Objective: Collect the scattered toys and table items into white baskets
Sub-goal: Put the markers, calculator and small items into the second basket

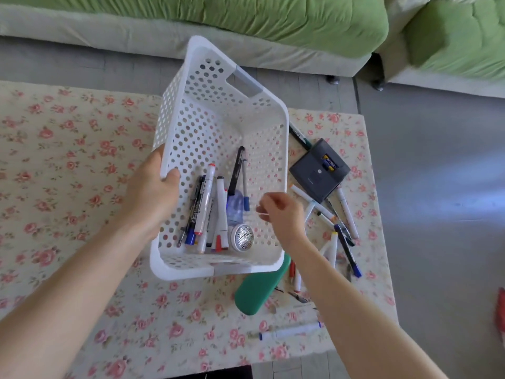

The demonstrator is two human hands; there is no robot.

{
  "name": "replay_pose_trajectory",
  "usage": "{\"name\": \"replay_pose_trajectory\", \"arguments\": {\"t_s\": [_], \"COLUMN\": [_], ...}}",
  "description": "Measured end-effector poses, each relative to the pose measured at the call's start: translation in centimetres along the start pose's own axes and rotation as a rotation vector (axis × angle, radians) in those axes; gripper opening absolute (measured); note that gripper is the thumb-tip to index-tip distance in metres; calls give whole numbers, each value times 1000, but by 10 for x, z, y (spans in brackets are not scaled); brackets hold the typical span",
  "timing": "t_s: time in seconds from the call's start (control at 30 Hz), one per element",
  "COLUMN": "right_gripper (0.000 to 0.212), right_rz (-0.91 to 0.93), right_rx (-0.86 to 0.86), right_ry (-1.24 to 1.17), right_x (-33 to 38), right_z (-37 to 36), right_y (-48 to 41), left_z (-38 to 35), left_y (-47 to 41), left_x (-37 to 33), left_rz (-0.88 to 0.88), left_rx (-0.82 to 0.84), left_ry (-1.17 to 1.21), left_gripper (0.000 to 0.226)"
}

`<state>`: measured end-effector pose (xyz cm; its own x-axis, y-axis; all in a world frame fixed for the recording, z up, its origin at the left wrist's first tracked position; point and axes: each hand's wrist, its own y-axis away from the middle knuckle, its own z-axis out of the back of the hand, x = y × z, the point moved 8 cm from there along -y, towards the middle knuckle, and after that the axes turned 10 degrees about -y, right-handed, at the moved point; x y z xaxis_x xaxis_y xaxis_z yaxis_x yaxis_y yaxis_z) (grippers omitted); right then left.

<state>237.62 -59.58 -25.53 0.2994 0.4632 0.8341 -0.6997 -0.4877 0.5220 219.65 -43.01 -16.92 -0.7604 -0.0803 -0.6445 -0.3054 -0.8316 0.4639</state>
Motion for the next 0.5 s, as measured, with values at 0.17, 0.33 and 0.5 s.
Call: {"name": "replay_pose_trajectory", "arguments": {"t_s": [0.17,0.33,0.5], "right_gripper": [28,28,19], "right_rz": [-44,-361,-344], "right_rx": [-385,-208,-149], "right_ry": [242,518,561], "right_x": [-39,-114,-124], "right_z": [85,100,95], "right_y": [-28,-49,-64], "left_z": [-11,-19,-21], "left_y": [-2,-9,-11], "left_x": [-7,-8,-8], "left_rz": [5,-5,-13], "left_rx": [0,-19,-50], "left_ry": [-9,1,-15], "left_gripper": [33,35,36]}}
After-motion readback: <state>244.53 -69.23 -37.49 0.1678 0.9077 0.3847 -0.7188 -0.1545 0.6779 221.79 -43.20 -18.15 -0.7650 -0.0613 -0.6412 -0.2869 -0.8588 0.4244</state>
